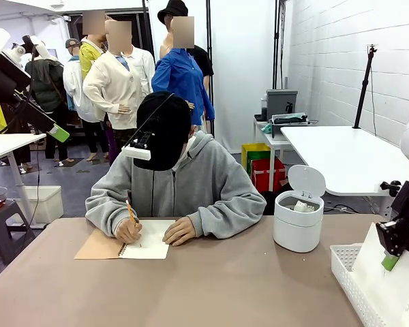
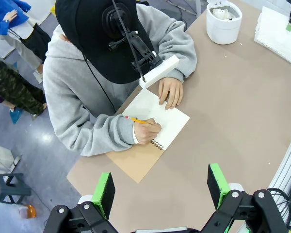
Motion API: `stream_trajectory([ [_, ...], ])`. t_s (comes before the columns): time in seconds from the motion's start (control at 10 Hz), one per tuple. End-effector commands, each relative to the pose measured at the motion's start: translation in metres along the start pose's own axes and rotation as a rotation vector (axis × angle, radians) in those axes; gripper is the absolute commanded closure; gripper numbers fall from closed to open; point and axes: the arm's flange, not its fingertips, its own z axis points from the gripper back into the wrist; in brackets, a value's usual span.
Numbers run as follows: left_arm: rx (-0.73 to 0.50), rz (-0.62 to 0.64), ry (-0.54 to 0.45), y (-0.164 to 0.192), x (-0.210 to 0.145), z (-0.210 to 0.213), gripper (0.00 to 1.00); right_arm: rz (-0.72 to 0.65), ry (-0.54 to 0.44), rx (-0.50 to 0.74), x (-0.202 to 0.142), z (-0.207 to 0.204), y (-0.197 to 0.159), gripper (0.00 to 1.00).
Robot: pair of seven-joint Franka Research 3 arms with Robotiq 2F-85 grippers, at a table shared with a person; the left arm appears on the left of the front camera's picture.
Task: Sort the paper based on its condition.
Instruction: If a person hands you a paper, place it in the Organizing basket , and if it's crumpled, put it in the Trash can.
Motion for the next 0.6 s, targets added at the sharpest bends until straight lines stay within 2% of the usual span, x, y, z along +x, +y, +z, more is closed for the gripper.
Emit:
stream_trajectory([
  [0.0,0.005,0.001,-0.008,0.0005,-0.0003,-0.0006,0.0,-0.011,-0.002,0.027,-0.0261,-0.0354,-0.0084,1.0],
  [0.4,0.005,0.001,-0.008,0.0005,-0.0003,-0.0006,0.0,-0.055,0.048,0.008,-0.0271,-0.0414,-0.0143,1.0],
  [0.5,0.005,0.001,-0.008,0.0005,-0.0003,-0.0006,0.0,-0.078,0.069,0.014,-0.0274,-0.0408,-0.0135,0.92],
])
